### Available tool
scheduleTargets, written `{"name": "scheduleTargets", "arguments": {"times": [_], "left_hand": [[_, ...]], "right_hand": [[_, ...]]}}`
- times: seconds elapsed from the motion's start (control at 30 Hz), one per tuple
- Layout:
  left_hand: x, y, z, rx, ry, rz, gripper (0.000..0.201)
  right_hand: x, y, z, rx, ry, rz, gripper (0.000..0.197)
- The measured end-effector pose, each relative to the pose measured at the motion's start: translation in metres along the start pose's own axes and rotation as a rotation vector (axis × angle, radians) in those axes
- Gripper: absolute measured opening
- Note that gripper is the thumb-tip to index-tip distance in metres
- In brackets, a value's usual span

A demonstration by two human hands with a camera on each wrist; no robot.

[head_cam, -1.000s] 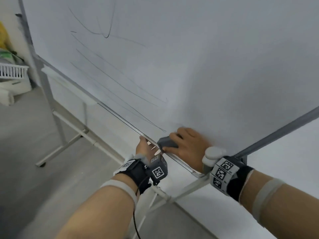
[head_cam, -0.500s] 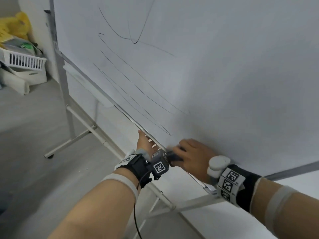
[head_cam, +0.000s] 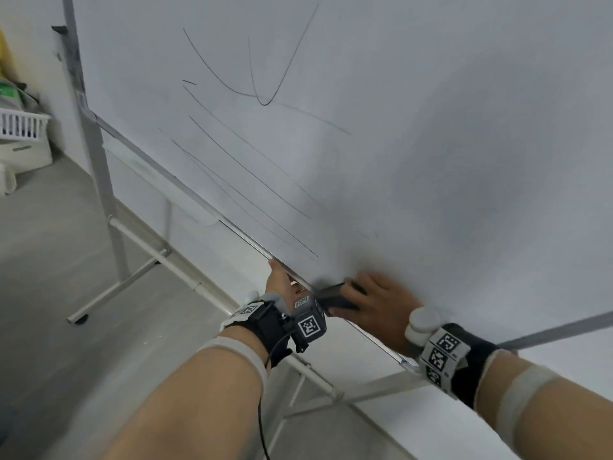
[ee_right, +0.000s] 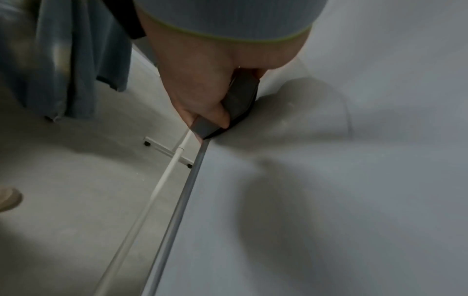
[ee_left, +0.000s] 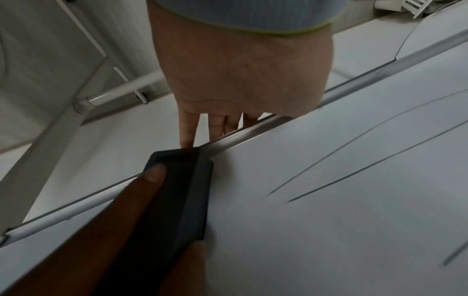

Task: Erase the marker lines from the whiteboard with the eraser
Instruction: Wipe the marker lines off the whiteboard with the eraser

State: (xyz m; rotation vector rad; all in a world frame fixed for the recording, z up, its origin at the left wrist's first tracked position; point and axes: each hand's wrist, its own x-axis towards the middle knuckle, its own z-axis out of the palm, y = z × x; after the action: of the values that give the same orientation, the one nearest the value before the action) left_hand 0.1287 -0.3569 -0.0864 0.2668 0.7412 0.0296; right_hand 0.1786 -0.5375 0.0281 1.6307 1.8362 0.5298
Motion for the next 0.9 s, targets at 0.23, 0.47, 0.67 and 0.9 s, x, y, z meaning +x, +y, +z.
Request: {"name": "scheduleTargets", "arguments": {"times": [0.23, 0.47, 0.67, 0.9], "left_hand": [[-0.012, 0.005, 0.001, 0.043, -0.005, -0.071, 0.082], [-0.017, 0.014, -0.004, 0.011, -0.05, -0.122, 0.105], [-0.013, 0.005, 0.0, -0.015, -0.008, -0.057, 0.102], [-0.011, 0.004, -0.001, 0.025, -0.024, -0.058, 0.101]], "right_hand": [[0.069, 0.055, -0.067, 0.024, 0.241, 0.344, 0.058], [-0.002, 0.023, -0.025, -0.037, 0.05, 0.129, 0.058], [-0.005, 0.046, -0.04, -0.108, 0.311, 0.452, 0.068], [0.006, -0.004, 0.003, -0.077, 0.175, 0.322, 0.071]]}}
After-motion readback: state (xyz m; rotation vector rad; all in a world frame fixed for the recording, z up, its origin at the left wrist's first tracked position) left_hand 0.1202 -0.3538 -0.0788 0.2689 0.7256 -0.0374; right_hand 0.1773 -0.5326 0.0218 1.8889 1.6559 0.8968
